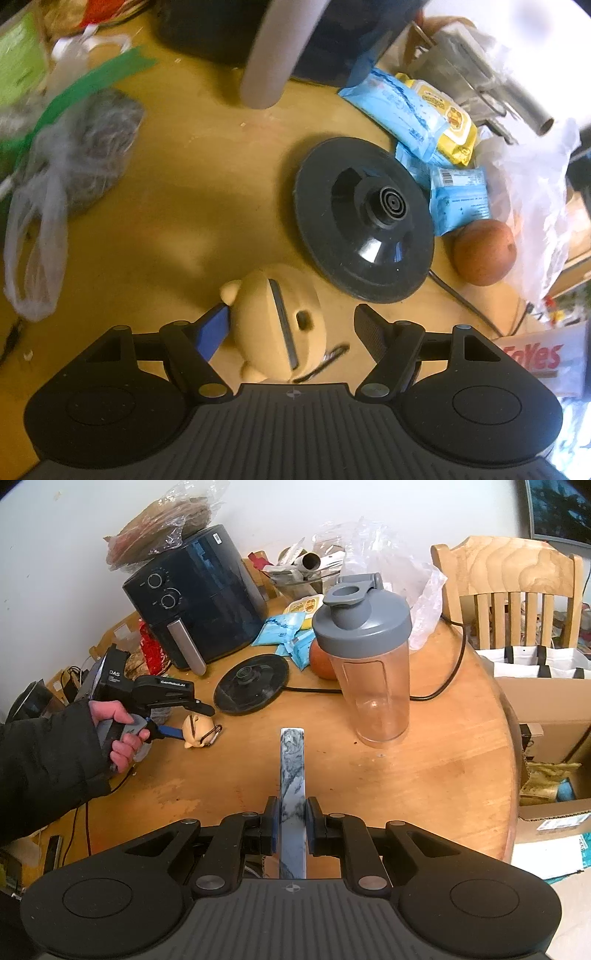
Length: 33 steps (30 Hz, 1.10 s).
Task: Organize objects
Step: 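Reach the left tool to the tan pig-shaped box and grasp it, then lift the pig box with the left tool while the right tool holds the strip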
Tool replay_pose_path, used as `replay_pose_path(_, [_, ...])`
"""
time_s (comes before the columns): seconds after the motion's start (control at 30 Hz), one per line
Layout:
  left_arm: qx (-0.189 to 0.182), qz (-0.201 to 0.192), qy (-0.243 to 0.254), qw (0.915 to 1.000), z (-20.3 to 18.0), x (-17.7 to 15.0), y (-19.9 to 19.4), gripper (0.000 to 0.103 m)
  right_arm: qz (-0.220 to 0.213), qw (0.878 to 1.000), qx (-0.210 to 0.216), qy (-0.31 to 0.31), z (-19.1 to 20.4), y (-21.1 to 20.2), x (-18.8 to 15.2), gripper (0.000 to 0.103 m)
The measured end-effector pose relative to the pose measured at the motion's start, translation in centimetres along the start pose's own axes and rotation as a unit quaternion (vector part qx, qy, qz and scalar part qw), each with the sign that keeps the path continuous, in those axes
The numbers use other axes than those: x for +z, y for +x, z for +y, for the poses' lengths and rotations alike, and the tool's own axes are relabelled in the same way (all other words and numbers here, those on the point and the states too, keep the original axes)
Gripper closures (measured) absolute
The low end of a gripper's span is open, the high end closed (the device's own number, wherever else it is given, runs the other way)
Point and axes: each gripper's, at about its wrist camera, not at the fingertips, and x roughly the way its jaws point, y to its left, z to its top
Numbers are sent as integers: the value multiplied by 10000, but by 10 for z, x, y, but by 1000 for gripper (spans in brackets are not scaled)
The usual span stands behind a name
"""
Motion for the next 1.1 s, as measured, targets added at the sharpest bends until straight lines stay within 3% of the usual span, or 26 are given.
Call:
replay_pose_path(0.13, [173,-38,303,9994,-9,1,3,30,-14,10000,-12,24,-1,-1,0,86])
replay_pose_path(0.27, [585,-96,649,9961,-20,-6,10,31,-30,10000,-9,29,-1,-1,-1,86])
replay_pose_path(0.33, [779,-120,744,9941,-24,-9,14,36,-41,10000,-1,24,-1,-1,-1,86])
replay_pose_path(0.47, [1150,-195,779,9901,-28,-14,19,48,-55,10000,13,7,-1,-2,-1,86])
replay_pose_path(0.7, [1347,-270,772,9875,-27,-16,17,50,-63,10000,19,4,0,-4,-2,86])
replay_pose_path(1.1, [820,-608,925,9905,-28,-18,-26,50,-69,9999,22,-118,7,-6,-1,86])
